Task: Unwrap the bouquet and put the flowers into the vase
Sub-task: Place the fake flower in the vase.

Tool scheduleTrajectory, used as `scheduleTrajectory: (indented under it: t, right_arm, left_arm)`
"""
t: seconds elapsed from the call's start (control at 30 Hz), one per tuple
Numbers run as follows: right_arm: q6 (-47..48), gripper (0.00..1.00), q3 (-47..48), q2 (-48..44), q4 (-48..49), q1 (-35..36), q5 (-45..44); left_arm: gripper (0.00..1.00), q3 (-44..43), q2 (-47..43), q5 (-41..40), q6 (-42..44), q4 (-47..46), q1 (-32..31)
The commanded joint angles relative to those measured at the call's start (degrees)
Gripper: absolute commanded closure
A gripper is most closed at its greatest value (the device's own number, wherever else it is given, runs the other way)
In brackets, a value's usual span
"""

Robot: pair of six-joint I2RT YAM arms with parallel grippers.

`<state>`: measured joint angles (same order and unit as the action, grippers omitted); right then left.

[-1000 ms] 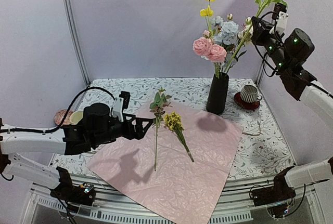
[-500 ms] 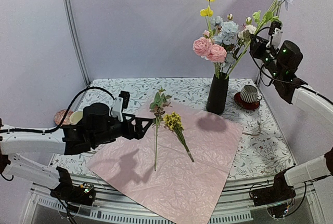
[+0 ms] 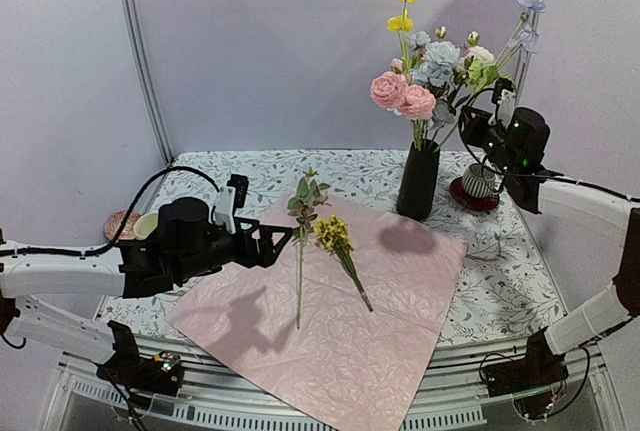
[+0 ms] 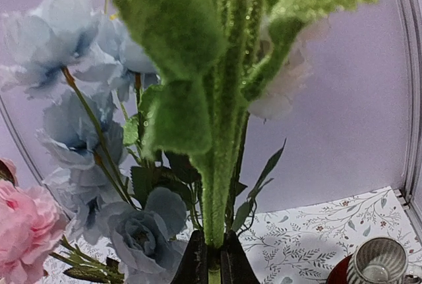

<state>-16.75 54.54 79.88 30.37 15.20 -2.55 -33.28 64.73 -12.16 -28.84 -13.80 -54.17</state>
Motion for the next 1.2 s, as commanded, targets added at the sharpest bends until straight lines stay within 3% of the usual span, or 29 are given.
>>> scheduleTrajectory:
  t: [0.0,0.57,0.7,1.17]
  right_arm:
    - [-0.8,0.95,-2.4,2.1,-0.9,-0.2,1.2]
    - [-0.3,0.82,-5.8,0.4,-3.0,-0.3,1.4]
    - [0.3,0.69,-5.6,-0.9,-3.4,-0.3,2.5]
    - [1.1,0.55,-4.7,-5.7,-11.3,-0.3,9.5]
  left_arm:
    - [0.03,0.6,-0.6,0.5,-0.2,0.4,0.6]
    - [0.03,0.3,-0.1,0.9,-0.3,0.4,0.7]
    - [0.03,0.0,0.3,1.1,-0.3,0.3,0.7]
    - [0.03,-1.7,3.4,1.4,-0.9,1.6,0.8]
